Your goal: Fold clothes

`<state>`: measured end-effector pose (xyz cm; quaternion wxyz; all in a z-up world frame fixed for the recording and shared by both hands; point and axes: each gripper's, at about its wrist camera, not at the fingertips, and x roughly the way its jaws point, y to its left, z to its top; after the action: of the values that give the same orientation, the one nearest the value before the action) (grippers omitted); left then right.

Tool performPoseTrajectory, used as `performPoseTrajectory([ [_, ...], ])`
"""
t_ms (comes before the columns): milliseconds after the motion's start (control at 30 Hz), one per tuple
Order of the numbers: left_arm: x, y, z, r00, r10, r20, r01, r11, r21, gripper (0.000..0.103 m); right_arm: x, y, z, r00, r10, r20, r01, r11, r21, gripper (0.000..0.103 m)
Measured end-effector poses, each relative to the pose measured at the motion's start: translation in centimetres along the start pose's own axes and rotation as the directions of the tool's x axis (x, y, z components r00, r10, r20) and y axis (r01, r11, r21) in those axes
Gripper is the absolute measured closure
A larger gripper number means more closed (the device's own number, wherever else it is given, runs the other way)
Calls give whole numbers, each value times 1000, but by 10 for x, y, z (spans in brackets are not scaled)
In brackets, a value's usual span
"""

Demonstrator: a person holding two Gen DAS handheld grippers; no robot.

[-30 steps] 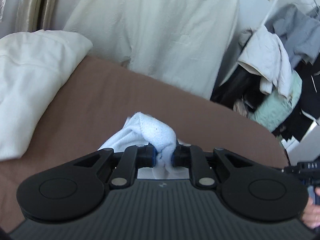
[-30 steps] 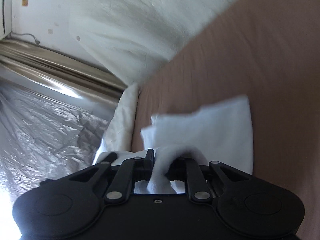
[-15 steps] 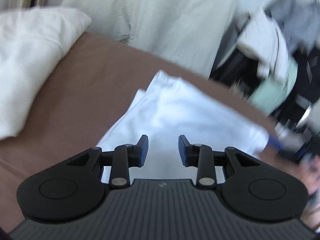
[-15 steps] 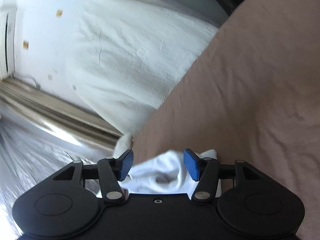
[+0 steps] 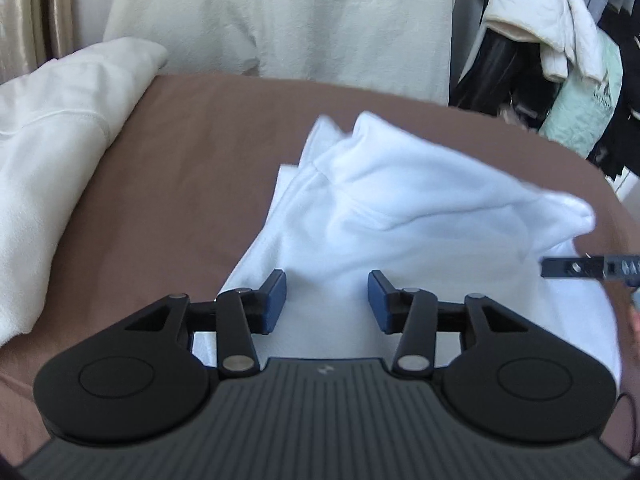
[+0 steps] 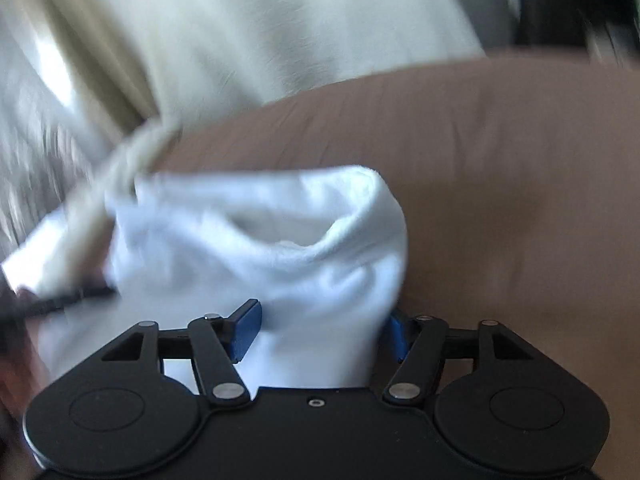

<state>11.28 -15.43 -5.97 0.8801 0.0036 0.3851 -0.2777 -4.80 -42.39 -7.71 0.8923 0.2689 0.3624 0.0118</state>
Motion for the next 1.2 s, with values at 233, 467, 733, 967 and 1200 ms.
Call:
performPoseTrajectory([
  [233,18,-8,7,998,68,-15,-67,996,54,59,-5,-21,8,988,-31,153,27,999,30,51],
  [467,19,1,13,970,241,-30,-240,970,29,65,-13,-11,15,972,-48,228,45,999,21,85],
  [733,-15,25,5,979,181,-91,-193,969,-154,62,-7,2,13,964,-227,139,234,971,-39,63],
  [967,-74,48,-36,998,0,-70,-31,895,-445,58,-47,-11,14,992,-102,77,90,985,149,50],
  [1200,-103,52,-96,993,-84,-86,16,803,-596,58,-71,-20,-16,978,207,-4,-192,913,359,38],
])
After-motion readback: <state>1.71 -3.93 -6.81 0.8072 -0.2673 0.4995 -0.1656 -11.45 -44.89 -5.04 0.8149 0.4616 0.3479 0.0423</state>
